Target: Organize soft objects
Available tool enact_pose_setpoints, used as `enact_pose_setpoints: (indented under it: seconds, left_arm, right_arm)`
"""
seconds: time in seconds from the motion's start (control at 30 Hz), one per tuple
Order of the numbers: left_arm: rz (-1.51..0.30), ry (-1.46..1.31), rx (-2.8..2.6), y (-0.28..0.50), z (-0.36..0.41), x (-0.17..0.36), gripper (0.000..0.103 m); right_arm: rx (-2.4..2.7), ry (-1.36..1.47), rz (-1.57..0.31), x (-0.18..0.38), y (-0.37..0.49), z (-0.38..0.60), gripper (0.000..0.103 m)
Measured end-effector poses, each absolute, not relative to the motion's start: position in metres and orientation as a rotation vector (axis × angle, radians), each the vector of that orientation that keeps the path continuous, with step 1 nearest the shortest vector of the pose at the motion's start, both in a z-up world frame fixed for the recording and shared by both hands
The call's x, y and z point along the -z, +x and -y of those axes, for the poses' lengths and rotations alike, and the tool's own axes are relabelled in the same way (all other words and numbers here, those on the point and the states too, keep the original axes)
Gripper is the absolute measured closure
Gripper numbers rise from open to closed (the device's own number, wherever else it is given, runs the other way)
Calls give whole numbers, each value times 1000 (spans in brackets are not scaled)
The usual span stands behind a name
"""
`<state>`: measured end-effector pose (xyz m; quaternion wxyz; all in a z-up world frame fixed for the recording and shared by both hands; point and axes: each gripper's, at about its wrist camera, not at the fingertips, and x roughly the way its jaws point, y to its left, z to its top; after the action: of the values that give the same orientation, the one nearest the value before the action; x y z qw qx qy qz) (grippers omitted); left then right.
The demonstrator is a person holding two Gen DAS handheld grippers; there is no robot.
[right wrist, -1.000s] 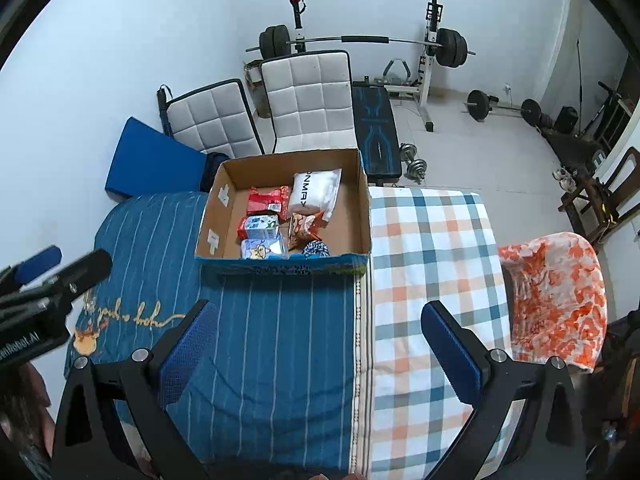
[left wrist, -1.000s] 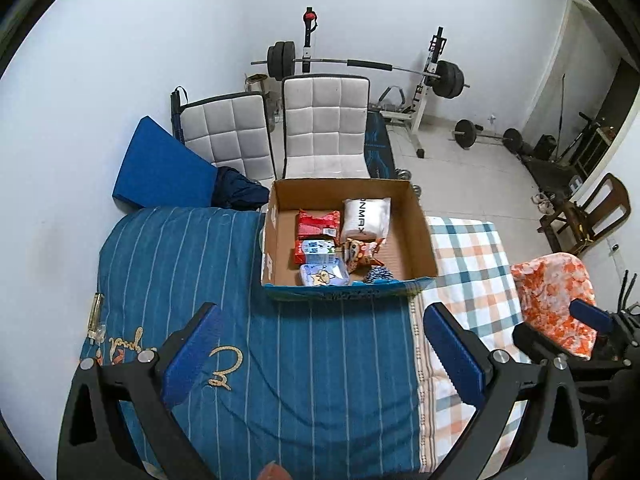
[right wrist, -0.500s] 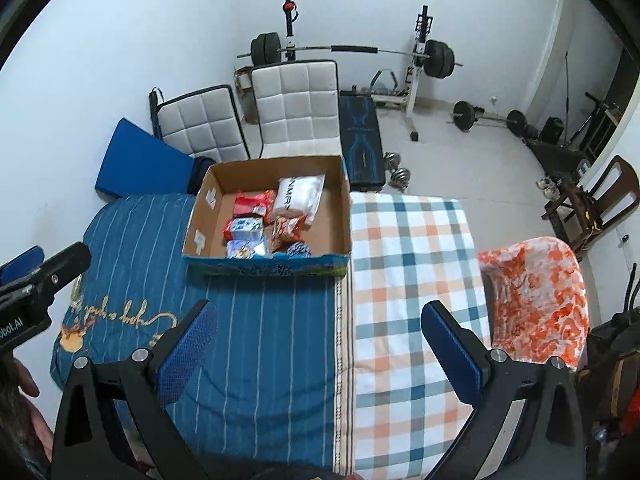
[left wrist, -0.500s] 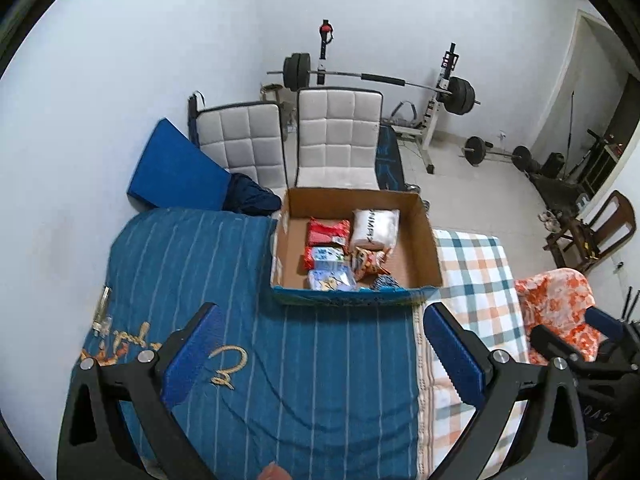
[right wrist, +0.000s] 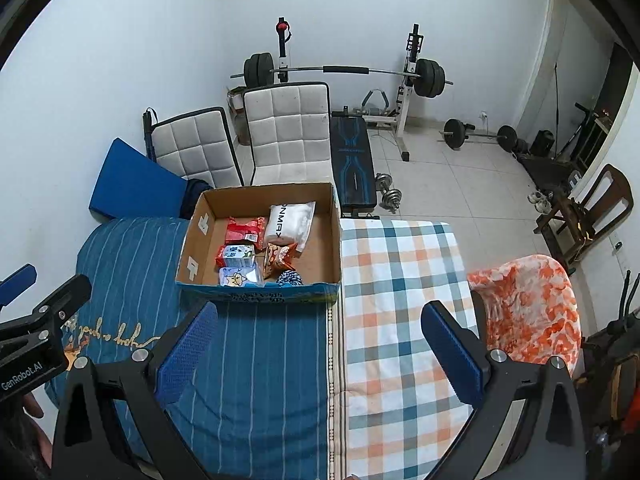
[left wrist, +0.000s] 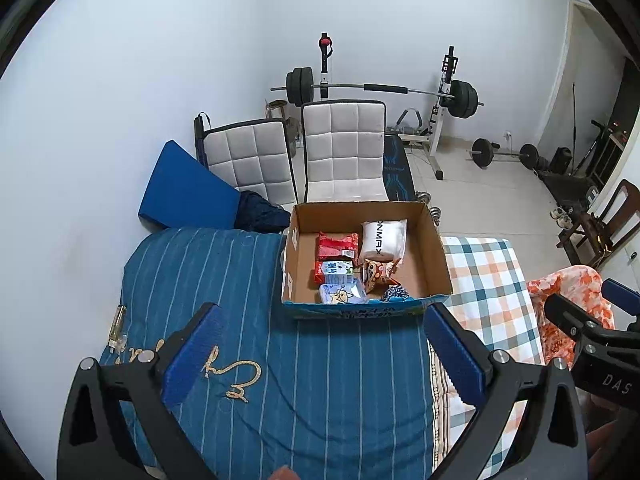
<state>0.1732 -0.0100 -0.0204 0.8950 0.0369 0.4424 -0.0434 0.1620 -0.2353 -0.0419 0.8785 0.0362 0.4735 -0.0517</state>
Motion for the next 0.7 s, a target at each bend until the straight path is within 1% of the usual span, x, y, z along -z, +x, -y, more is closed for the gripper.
enact_pose_setpoints:
  seconds: [0.7]
  left_arm:
    - [-911, 84, 62, 172, 7, 16, 0]
  right_arm:
    - [105, 54, -959, 32, 164, 233, 0]
